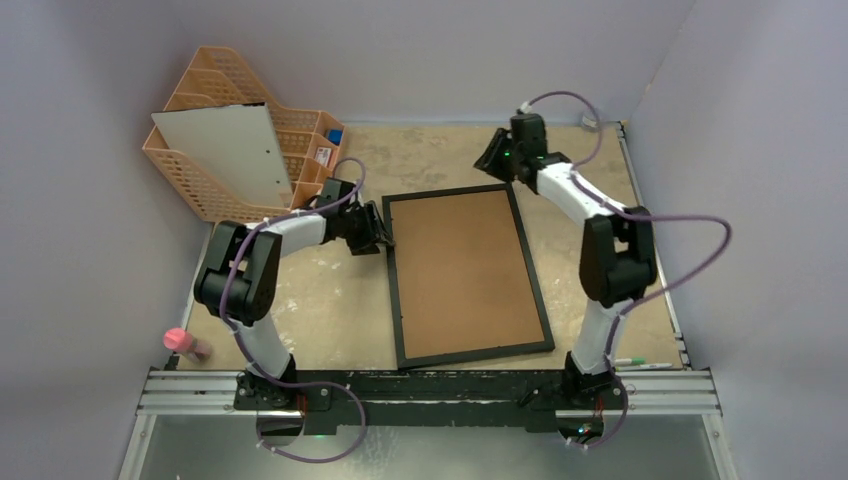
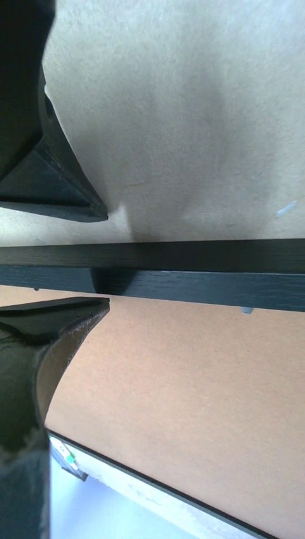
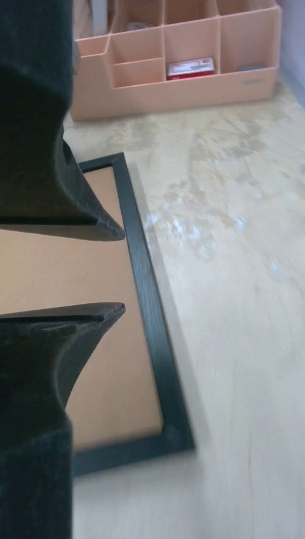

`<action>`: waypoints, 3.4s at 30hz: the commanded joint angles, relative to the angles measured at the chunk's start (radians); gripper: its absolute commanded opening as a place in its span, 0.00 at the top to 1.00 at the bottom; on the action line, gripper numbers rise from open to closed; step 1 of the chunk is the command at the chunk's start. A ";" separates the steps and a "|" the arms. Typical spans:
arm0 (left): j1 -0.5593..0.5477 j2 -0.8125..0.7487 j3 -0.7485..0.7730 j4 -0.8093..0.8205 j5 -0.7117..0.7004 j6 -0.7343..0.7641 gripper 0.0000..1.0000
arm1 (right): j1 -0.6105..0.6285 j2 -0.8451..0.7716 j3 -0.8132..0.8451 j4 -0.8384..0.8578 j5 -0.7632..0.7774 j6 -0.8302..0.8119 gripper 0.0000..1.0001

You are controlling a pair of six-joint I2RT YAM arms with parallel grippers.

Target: Put the photo into the frame

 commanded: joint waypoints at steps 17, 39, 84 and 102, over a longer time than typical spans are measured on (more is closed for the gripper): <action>0.007 0.148 0.224 -0.041 0.082 0.106 0.40 | -0.160 -0.537 -0.743 -0.105 -0.021 0.098 0.14; -0.088 0.603 0.785 0.307 0.289 -0.080 0.40 | -0.133 -0.828 -1.105 0.236 -0.457 0.242 0.19; 0.163 -0.505 -0.308 -0.151 -0.079 0.011 0.58 | 0.544 0.082 -0.110 0.156 -0.528 -0.018 0.78; 0.174 -0.366 -0.370 -0.115 -0.076 0.004 0.64 | 0.539 0.173 -0.092 -0.037 -0.537 -0.159 0.82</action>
